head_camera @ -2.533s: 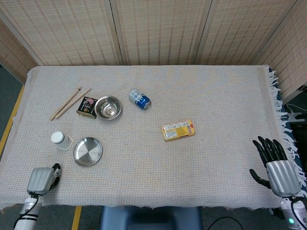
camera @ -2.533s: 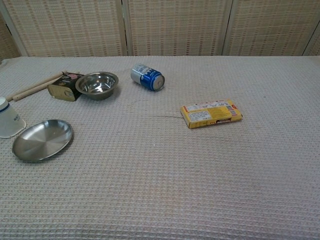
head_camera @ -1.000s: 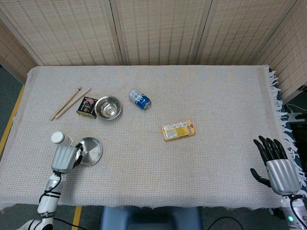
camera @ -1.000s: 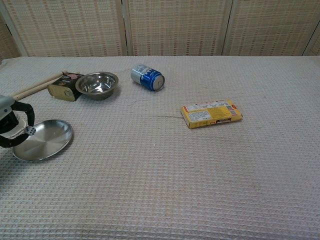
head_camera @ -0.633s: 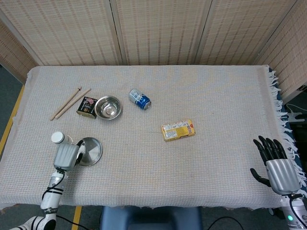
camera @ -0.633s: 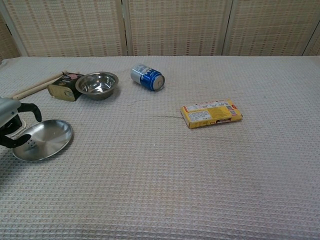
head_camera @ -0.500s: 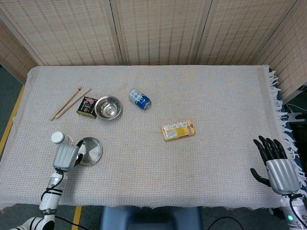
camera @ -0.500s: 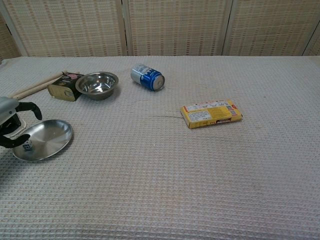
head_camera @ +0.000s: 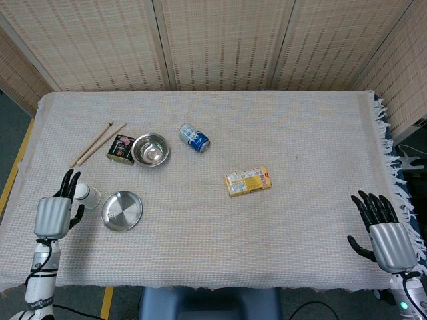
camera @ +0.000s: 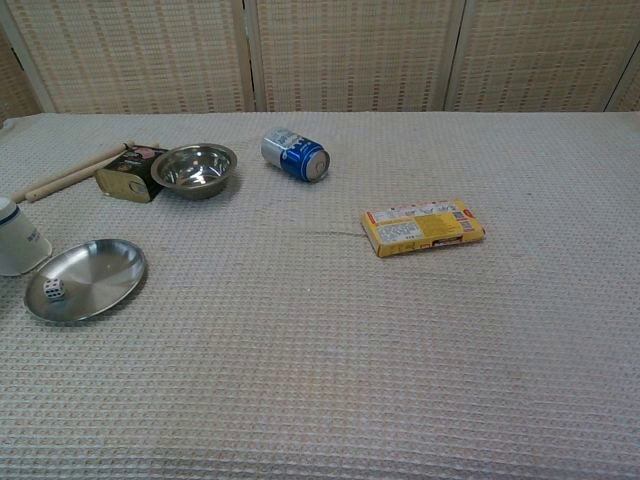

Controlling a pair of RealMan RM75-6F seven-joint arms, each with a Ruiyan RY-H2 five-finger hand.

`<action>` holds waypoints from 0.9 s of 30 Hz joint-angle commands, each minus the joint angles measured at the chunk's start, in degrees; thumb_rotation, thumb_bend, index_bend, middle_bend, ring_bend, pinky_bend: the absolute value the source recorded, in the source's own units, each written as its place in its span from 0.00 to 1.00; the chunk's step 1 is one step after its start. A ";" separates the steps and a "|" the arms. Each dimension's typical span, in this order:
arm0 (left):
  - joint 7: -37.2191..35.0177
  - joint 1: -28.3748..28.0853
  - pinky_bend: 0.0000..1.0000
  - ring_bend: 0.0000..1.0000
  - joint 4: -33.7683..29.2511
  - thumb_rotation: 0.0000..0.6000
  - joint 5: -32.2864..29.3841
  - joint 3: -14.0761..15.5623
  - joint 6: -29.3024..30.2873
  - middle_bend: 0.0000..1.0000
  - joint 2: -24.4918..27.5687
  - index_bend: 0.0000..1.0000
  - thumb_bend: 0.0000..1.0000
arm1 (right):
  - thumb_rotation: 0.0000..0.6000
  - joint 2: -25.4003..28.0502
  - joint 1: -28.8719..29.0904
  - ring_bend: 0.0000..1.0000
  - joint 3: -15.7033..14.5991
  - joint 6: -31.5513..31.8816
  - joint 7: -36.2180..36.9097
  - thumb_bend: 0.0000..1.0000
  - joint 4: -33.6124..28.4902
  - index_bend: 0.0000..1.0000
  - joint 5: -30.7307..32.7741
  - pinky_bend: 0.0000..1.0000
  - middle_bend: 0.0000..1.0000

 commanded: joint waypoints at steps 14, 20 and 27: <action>2.99 -5.10 0.86 0.61 4.98 1.00 -9.95 -1.11 -15.14 0.06 0.98 0.13 0.37 | 0.93 -0.14 0.39 0.00 0.17 -1.24 -0.20 0.17 0.23 0.00 0.96 0.00 0.00; 1.61 -6.24 0.86 0.61 6.75 1.00 -10.15 -0.80 -17.09 0.10 0.88 0.14 0.37 | 0.93 -0.35 0.53 0.00 0.31 -1.68 -0.68 0.17 0.28 0.00 1.53 0.00 0.00; 0.97 -7.56 0.86 0.61 7.49 1.00 -10.37 -0.54 -19.00 0.16 1.36 0.16 0.43 | 0.93 -0.43 0.70 0.00 0.42 -2.25 -1.11 0.17 0.24 0.00 2.16 0.00 0.00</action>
